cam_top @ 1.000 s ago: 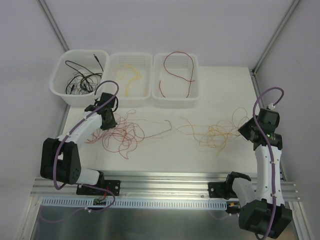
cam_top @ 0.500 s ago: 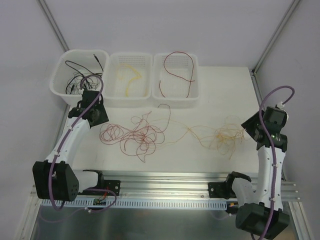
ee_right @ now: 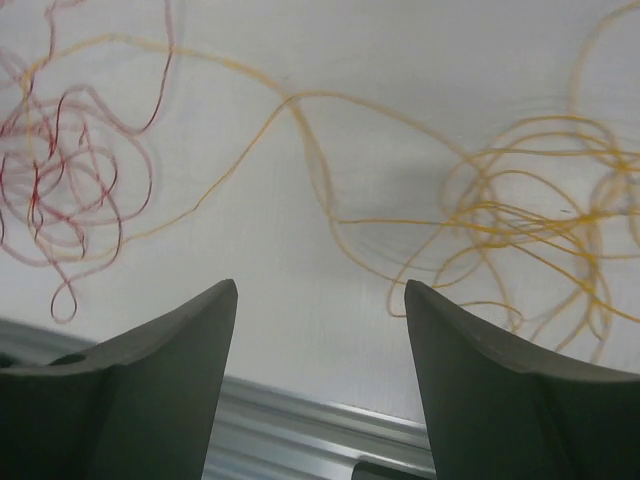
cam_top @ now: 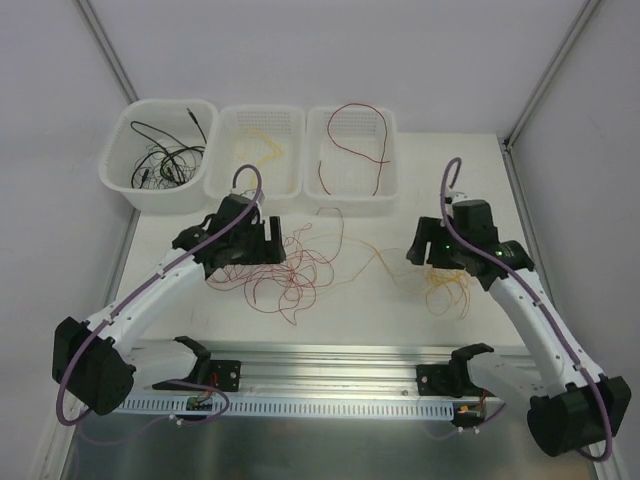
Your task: Untangle the cables
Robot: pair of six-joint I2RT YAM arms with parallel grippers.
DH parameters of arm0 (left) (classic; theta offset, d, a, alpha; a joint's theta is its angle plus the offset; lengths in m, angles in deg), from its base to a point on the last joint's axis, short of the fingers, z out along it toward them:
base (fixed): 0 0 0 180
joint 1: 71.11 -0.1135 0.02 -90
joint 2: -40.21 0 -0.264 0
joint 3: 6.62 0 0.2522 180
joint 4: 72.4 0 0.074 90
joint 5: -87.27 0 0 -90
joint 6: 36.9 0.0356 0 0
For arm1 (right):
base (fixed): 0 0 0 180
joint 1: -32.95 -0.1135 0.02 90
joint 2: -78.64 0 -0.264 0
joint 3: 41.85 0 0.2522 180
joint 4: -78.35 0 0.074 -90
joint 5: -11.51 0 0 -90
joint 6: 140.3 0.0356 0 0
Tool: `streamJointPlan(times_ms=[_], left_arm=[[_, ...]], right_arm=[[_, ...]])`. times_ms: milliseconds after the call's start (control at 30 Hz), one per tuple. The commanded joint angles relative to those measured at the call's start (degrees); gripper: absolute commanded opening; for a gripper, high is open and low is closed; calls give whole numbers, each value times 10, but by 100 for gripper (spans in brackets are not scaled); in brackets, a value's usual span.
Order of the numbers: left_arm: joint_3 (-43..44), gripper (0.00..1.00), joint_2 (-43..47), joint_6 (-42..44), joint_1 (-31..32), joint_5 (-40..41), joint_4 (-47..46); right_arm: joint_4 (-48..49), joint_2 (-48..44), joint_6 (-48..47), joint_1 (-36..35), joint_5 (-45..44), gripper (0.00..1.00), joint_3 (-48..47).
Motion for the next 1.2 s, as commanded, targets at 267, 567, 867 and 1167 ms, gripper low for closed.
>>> streamJointPlan(times_ms=[267, 567, 867, 1167], left_arm=[[-82, 71, -88, -103, 62, -10, -113], [-136, 67, -104, -109, 62, -18, -146], [-163, 60, -110, -106, 62, -23, -148], [-187, 52, -94, -111, 62, -15, -147]], right_arm=[[144, 226, -137, -203, 67, 71, -88], [199, 410, -251, -211, 95, 73, -195], [212, 540, -309, -213, 72, 74, -289], [213, 589, -305, -212, 90, 38, -304]])
